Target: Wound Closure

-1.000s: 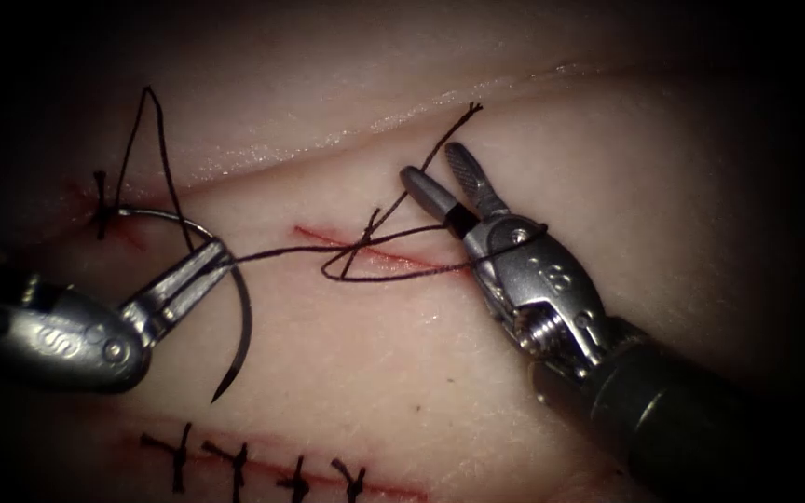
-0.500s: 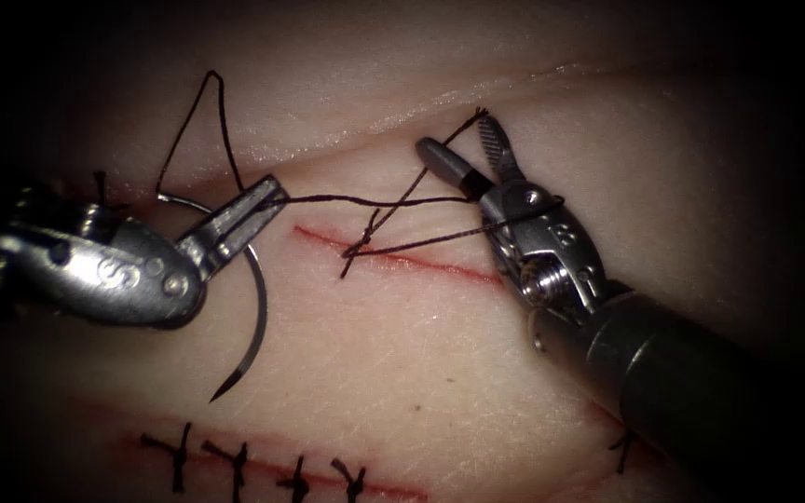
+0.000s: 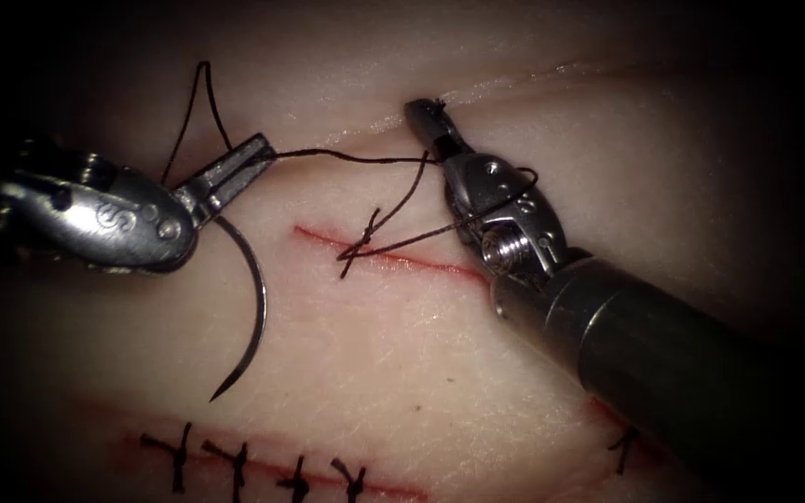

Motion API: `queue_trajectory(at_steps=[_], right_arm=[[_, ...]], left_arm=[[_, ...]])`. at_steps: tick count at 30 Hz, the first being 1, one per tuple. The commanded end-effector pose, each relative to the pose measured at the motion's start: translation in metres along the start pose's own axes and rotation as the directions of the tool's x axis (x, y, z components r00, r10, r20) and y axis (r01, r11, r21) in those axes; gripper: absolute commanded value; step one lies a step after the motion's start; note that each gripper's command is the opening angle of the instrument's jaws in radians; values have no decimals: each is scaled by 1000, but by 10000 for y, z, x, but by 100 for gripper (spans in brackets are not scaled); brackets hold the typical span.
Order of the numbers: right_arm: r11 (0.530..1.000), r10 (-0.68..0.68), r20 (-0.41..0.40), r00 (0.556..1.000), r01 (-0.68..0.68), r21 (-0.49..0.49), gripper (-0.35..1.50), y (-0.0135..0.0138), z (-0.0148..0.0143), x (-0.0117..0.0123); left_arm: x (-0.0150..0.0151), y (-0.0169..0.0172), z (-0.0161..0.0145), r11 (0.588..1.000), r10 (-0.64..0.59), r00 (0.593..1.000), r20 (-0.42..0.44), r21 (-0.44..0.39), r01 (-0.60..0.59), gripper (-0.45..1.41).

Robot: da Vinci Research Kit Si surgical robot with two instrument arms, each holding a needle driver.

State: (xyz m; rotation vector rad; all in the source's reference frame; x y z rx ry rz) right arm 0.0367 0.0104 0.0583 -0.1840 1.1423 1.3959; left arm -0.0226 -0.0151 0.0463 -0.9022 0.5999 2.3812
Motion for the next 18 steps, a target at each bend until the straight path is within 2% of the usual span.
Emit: queue_trajectory(at_steps=[1,3,4,9,12,14,18], right_arm=[[1000,-24,-17,1000,24,2,-35,-14,-4,-7],[999,-39,-39,998,40,11,-35,-20,-10,-7],[998,-57,-47,997,58,22,-35,-26,-16,-8],[995,-85,-68,994,88,43,-35,-38,-30,-8],[992,-110,-75,991,115,58,-35,-45,-35,-11],[989,-122,-75,990,127,72,-35,-50,-42,-22],[985,-138,-55,989,142,93,-35,-52,-49,-40]], left_arm=[[-12,-12,15,1000,7,999,42,19,-7,-45],[-20,-31,30,999,15,997,77,32,-17,-45],[-29,-53,50,999,14,995,101,50,-20,-45],[-50,-95,99,998,9,991,130,64,-18,-45],[-57,-112,124,997,3,992,123,76,-13,-45],[-60,-137,149,995,-31,994,100,100,21,-45],[-58,-173,167,989,-78,995,63,131,70,-45]])
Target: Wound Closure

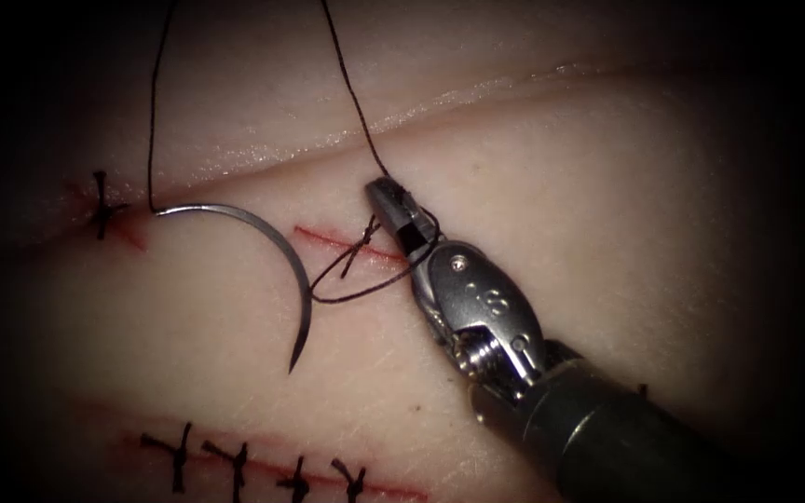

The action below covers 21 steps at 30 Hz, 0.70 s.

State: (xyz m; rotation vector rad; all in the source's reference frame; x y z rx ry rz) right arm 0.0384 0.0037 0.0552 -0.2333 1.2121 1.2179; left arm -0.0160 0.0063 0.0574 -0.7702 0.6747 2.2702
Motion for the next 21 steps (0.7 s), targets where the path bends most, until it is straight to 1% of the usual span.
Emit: queue_trajectory(at_steps=[1,2,4,5,9,10,11,13,17,19,21], right_arm=[[1000,-5,13,1000,5,14,-35,-10,0,-19],[1000,-11,24,1000,10,23,-35,-14,-4,-26],[999,-16,33,999,15,31,-35,-17,-9,-32],[999,-20,37,999,19,40,-35,-19,-11,-36],[998,-26,47,999,24,56,-35,-23,-15,-42],[998,-27,46,999,24,56,-35,-25,-15,-43],[997,-29,52,998,26,66,-35,-28,-15,-45],[997,-30,54,998,26,74,-35,-31,-16,-46],[996,-34,60,998,28,86,-35,-38,-17,-50],[995,-35,61,998,29,94,-35,-40,-18,-52],[995,-37,64,997,30,98,-35,-42,-20,-54]], left_arm=[[-1,-8,7,999,-36,999,-17,9,36,-45],[1,-22,10,996,-84,996,-41,22,85,-45],[2,-33,11,991,-129,990,-62,34,131,-45],[3,-46,13,980,-191,976,-100,30,195,-45],[2,-68,14,937,-340,924,-173,27,349,-45],[2,-72,15,917,-386,902,-195,26,398,-45],[1,-82,16,862,-486,840,-243,27,507,-45],[1,-90,17,805,-556,781,-284,51,591,-45],[2,-104,19,709,-641,700,-316,104,697,-45],[4,-112,22,672,-665,675,-320,139,727,-45],[6,-119,24,651,-674,661,-331,158,743,-45]])
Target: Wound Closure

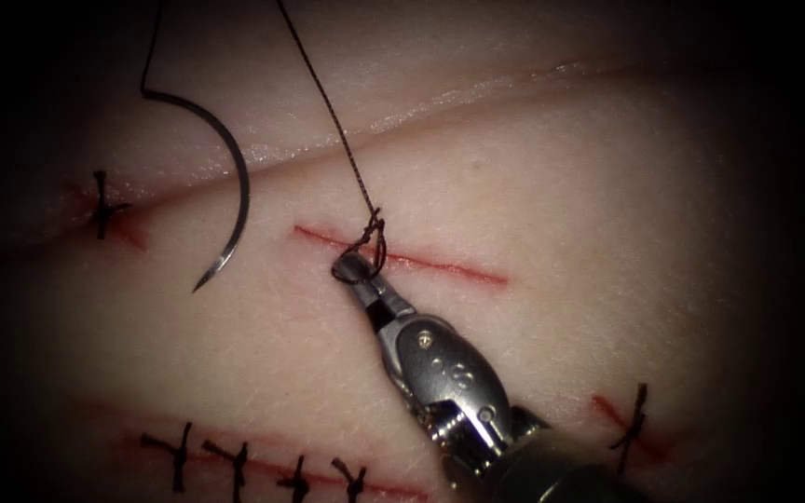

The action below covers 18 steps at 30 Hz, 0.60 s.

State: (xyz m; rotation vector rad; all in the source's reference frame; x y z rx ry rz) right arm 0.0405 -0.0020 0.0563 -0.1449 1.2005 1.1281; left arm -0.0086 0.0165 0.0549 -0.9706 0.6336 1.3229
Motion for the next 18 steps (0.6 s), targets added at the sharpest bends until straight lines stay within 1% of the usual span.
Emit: queue_trajectory(at_steps=[1,4,7,9,13,18], right_arm=[[1000,1,4,1000,-1,6,-35,-8,4,-9],[1000,-4,11,1000,4,16,-35,-12,-1,-14],[1000,-11,22,1000,11,26,-35,-15,-7,-21],[999,-13,24,1000,13,33,-35,-14,-10,-22],[999,-15,25,1000,14,36,-35,-13,-18,-22],[999,-15,23,1000,14,42,-35,-19,-21,-22]], left_arm=[[-6,-1,1,1000,-10,1000,-6,11,10,-45],[11,-8,12,997,-59,997,-51,43,62,-45],[23,-9,29,996,-69,997,-33,48,71,-45],[28,-11,38,996,-78,997,-23,46,79,-45],[45,-19,65,992,-120,993,9,45,120,-45],[52,-25,78,991,-126,992,12,50,125,-45]])
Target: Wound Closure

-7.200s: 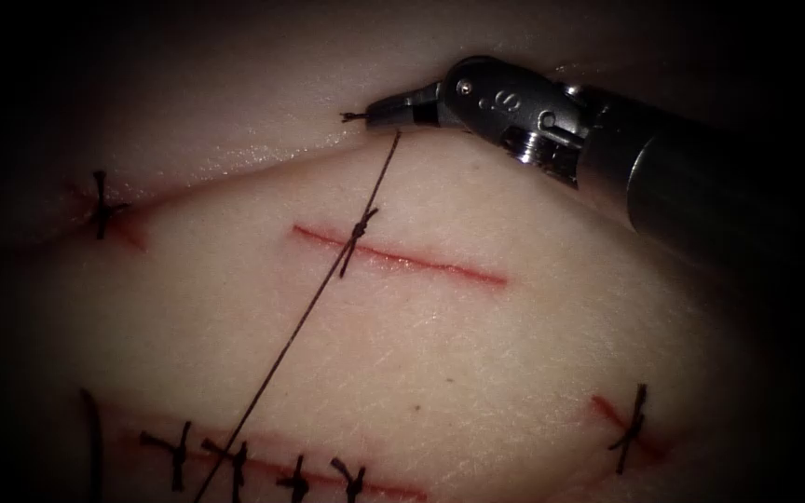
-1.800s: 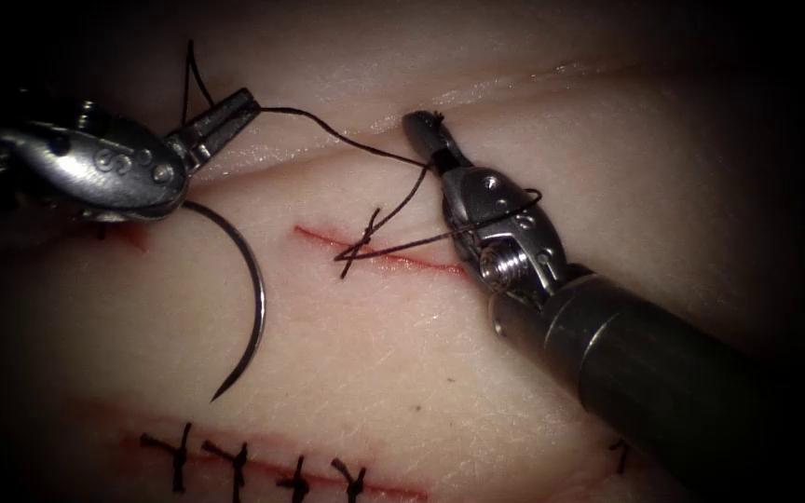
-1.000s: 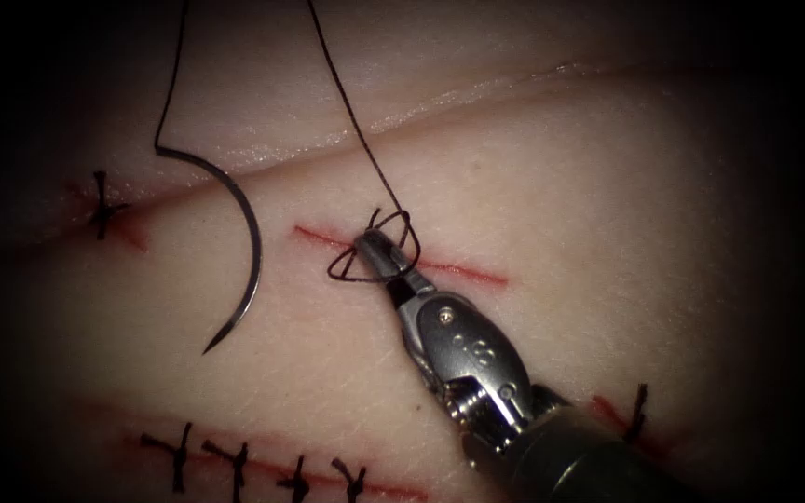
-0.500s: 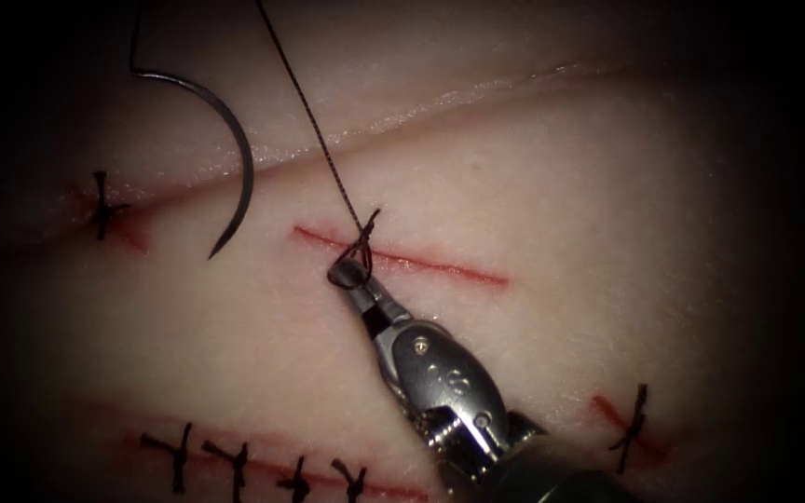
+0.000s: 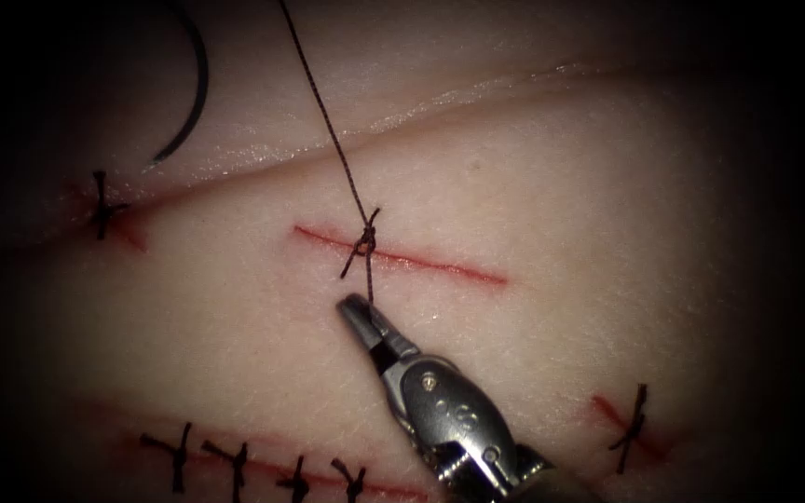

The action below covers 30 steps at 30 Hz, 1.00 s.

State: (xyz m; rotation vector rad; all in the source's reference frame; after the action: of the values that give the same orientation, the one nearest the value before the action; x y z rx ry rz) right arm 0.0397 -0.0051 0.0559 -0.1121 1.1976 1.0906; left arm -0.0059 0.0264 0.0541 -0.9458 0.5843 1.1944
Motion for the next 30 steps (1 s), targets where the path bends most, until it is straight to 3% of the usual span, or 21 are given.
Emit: queue_trajectory(at_steps=[1,8,23,30], right_arm=[[1000,1,-1,1000,-1,6,-35,-10,5,-7],[1000,-7,9,1000,7,22,-35,-25,-10,-14],[1000,-14,21,1000,14,-14,-35,-15,-55,-28],[1000,-13,36,999,14,-19,-35,-21,-52,-39]], left_arm=[[-9,0,2,1000,1,1000,2,-1,-1,-45],[-4,-17,17,1000,-1,1000,19,-15,2,-45],[5,-48,30,1000,-21,999,34,10,20,-45],[6,-51,29,1000,-15,999,40,18,14,-45]])
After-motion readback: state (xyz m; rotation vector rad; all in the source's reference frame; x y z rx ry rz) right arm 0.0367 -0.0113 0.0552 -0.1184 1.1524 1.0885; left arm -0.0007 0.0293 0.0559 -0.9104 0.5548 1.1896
